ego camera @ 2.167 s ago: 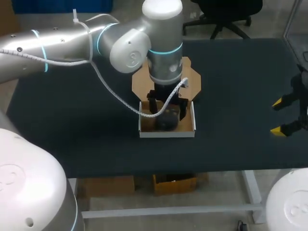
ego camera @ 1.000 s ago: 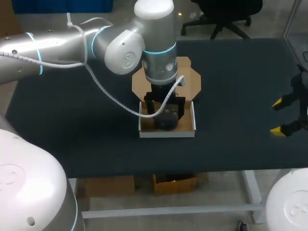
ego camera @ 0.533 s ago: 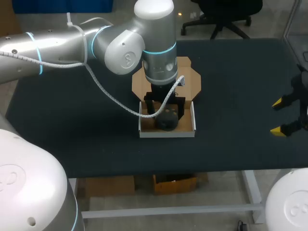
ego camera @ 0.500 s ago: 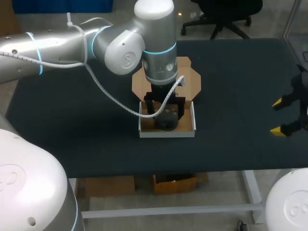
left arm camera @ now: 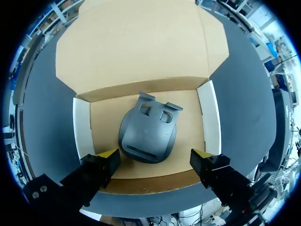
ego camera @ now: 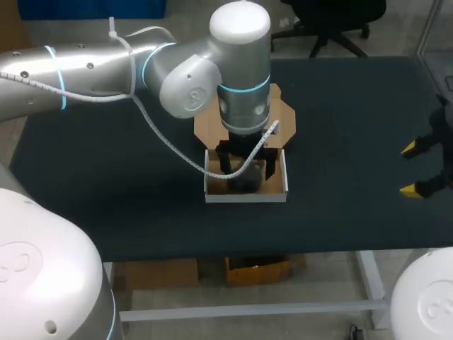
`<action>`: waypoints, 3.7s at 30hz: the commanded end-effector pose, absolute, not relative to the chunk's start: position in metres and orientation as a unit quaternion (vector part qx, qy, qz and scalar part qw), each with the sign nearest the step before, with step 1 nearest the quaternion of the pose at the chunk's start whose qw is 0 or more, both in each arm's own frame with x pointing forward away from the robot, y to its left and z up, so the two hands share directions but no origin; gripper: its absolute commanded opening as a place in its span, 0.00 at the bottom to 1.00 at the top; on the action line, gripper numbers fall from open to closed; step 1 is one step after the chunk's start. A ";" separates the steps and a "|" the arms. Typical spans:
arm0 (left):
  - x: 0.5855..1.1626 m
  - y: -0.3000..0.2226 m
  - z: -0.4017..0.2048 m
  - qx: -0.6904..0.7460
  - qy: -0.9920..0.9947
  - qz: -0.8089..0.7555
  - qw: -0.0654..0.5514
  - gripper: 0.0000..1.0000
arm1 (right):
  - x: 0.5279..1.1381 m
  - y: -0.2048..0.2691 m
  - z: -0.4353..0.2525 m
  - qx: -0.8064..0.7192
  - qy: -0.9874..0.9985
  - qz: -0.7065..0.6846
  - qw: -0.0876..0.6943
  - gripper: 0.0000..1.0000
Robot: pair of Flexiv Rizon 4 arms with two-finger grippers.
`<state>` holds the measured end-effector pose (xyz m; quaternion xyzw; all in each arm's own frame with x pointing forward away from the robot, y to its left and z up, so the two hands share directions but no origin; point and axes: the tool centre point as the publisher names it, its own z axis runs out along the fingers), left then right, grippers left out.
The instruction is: Assemble the packaging by folding the flat box into shape, placing the metal phone stand inside, and closing the box properly
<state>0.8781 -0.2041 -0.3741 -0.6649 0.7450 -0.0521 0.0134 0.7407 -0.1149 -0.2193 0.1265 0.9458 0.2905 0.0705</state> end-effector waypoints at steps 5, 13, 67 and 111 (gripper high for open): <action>0.876 -0.201 -0.377 -0.672 0.739 -0.050 0.015 1.00 | 0.750 -0.118 -0.220 0.107 0.946 0.297 0.068 1.00; 0.875 -0.202 -0.382 -0.674 0.737 -0.044 0.014 1.00 | 0.756 -0.118 -0.221 0.081 0.949 0.297 0.070 1.00; 0.854 -0.198 -0.395 -0.697 0.716 -0.016 -0.020 1.00 | 0.806 -0.118 -0.223 0.033 0.951 0.296 0.077 1.00; 0.834 -0.208 -0.397 -0.693 0.720 0.005 -0.023 1.00 | 0.793 -0.115 -0.225 0.106 0.943 0.312 0.053 1.00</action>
